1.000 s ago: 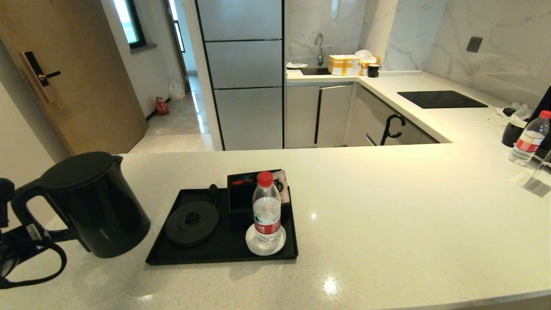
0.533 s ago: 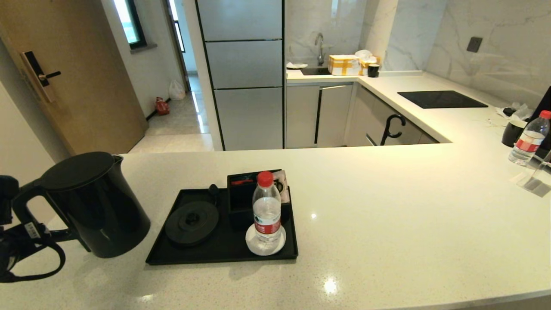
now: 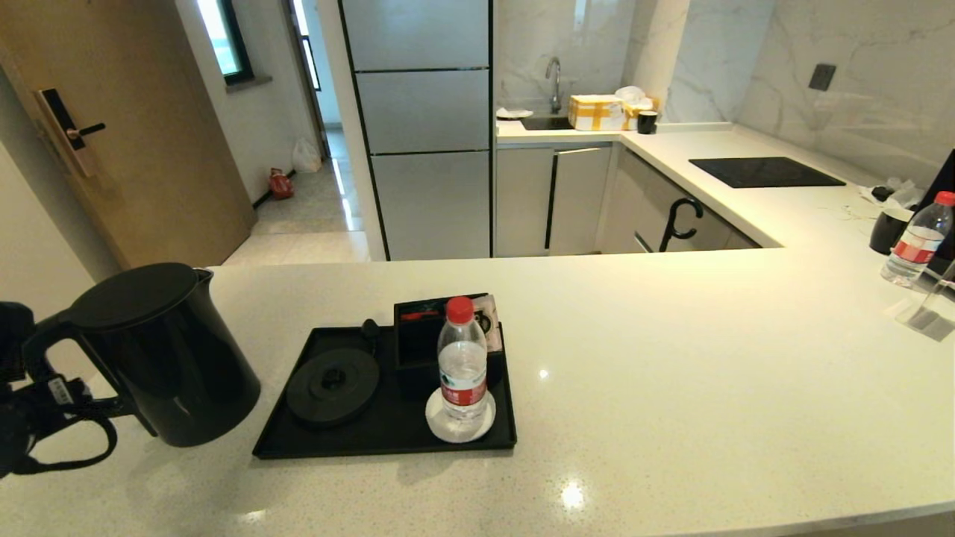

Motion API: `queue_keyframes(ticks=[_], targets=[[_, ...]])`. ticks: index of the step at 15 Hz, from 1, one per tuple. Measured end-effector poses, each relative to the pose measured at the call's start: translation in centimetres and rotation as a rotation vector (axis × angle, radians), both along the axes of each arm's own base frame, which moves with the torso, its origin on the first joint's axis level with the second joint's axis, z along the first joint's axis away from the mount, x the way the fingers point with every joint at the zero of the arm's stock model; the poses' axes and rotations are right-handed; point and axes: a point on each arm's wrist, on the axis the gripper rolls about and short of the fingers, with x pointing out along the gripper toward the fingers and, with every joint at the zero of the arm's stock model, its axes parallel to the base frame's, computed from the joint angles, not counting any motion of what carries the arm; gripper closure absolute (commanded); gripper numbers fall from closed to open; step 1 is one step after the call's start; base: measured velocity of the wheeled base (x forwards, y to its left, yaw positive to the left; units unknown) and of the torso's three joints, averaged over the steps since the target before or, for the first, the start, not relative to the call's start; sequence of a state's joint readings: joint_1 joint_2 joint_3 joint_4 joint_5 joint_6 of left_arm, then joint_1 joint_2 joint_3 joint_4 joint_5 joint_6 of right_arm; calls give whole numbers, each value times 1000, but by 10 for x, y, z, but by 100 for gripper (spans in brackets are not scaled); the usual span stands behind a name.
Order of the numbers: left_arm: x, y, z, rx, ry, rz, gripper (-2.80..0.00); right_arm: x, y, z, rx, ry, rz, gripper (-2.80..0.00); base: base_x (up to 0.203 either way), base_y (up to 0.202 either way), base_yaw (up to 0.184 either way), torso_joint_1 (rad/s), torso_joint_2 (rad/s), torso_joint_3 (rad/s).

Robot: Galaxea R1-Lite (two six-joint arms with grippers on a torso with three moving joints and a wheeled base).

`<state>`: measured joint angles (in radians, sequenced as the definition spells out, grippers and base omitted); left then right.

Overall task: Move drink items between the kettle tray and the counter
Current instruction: Return the kettle to its original position

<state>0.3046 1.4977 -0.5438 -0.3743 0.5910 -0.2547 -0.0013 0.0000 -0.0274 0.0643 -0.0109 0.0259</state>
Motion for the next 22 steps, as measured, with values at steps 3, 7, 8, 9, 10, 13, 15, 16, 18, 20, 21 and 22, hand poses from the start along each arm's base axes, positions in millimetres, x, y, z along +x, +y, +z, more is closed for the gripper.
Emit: queue_keyframes(ticks=[3,7,8,9,10,13,15,16,18,20,21,22], targets=[[4,3,-4,5,5,-6,-280,0,0,0,-1,0,-1,0,0,0,0,0,0,0],[14,21,-8,66,-9,-36,-280,0,0,0,-1,0,0,0,0,0,0,0,0,0],[15,23,-10,70,-4,-34,-280,0,0,0,-1,0,1,0,0,0,0,0,0,0],[16,24,-12,69,6,-32,-280,0,0,0,-1,0,1,0,0,0,0,0,0,0],[17,28,-13,88,5,-32,-280,0,0,0,-1,0,0,0,0,0,0,0,0,0],[21,35,-15,126,1,-29,-280,0,0,0,-1,0,-1,0,0,0,0,0,0,0],[23,37,-17,133,9,-34,-280,0,0,0,-2,0,0,0,0,0,0,0,0,0],[25,39,-17,157,-8,-41,-280,0,0,0,-1,0,0,0,0,0,0,0,0,0],[31,41,-19,193,-44,-65,-280,0,0,0,-2,0,1,0,0,0,0,0,0,0],[33,42,-25,181,-31,-86,-280,0,0,0,-1,0,0,0,0,0,0,0,0,0],[34,43,-27,175,-27,-92,-280,0,0,0,-1,0,0,0,0,0,0,0,0,0],[35,43,-28,173,-28,-98,-280,0,0,0,-2,0,0,0,0,0,0,0,0,0]])
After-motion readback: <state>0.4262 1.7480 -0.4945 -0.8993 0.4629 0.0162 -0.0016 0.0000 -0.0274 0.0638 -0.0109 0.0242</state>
